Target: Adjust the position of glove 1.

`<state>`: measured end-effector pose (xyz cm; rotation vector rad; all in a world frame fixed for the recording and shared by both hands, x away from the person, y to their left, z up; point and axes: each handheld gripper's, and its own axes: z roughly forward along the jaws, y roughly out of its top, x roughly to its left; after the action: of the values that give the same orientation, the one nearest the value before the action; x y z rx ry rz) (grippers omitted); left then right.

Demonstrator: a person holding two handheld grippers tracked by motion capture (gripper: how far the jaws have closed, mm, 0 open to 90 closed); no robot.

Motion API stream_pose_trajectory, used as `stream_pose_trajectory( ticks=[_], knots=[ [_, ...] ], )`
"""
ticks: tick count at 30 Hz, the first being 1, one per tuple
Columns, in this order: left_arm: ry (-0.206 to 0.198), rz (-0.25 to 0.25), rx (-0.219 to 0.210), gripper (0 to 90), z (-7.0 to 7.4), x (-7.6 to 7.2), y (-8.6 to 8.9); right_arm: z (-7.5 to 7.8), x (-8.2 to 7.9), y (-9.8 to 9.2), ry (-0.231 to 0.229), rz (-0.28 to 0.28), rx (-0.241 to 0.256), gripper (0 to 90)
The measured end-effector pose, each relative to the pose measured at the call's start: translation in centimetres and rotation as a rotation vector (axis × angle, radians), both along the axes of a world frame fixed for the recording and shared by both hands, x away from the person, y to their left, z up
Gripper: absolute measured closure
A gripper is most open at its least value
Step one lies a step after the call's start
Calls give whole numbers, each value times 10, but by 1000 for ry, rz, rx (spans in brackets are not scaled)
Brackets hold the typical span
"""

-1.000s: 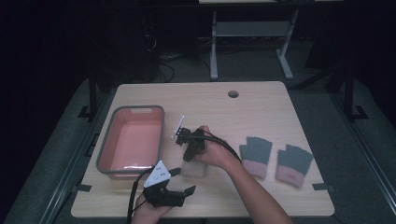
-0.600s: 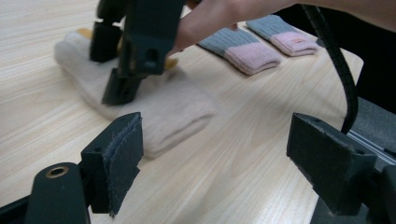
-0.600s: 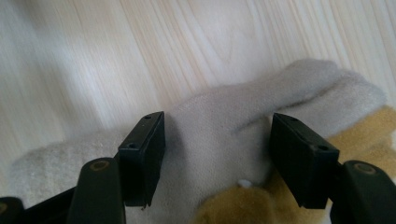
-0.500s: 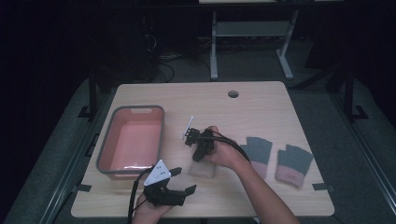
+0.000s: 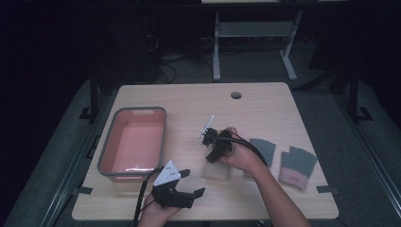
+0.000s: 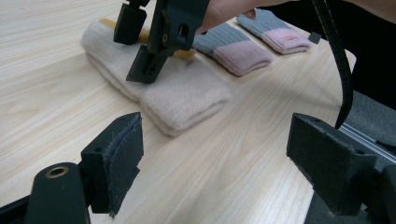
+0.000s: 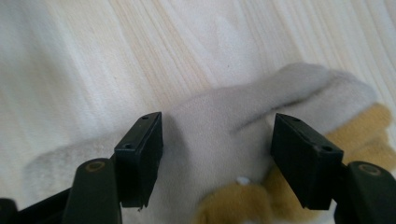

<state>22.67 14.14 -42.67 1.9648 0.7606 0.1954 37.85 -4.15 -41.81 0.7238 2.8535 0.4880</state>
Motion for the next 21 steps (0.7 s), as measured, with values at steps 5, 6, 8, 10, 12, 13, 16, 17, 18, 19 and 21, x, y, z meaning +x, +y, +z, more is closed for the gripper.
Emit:
stream_pose_trajectory(
  ticks=[5,6,8,10,12,13,16,17,18,19,21],
  knots=[
    [20,-2,19,188,4,11,-10,13,-2,-19,4,-72,83,328],
    [20,-2,19,189,4,11,-10,14,-2,-22,7,-83,96,328],
    [31,-7,30,189,7,21,-16,18,-3,-33,7,-125,132,334],
    [44,-3,29,190,7,24,-20,19,-3,-36,11,-139,143,337],
    [58,1,37,192,7,34,-27,21,-4,-50,23,-189,171,358],
    [66,6,42,193,6,37,-29,22,-5,-53,29,-202,180,358],
    [106,16,53,198,4,49,-34,21,-6,-64,43,-239,207,366],
    [123,27,52,204,2,53,-36,20,-6,-67,46,-250,213,369],
    [143,30,61,204,0,57,-37,19,-6,-70,50,-262,221,373],
    [143,30,61,205,0,57,-37,19,-6,-70,50,-262,221,373],
    [178,48,63,223,-3,65,-39,17,-6,-79,68,-307,253,390]
  ],
)
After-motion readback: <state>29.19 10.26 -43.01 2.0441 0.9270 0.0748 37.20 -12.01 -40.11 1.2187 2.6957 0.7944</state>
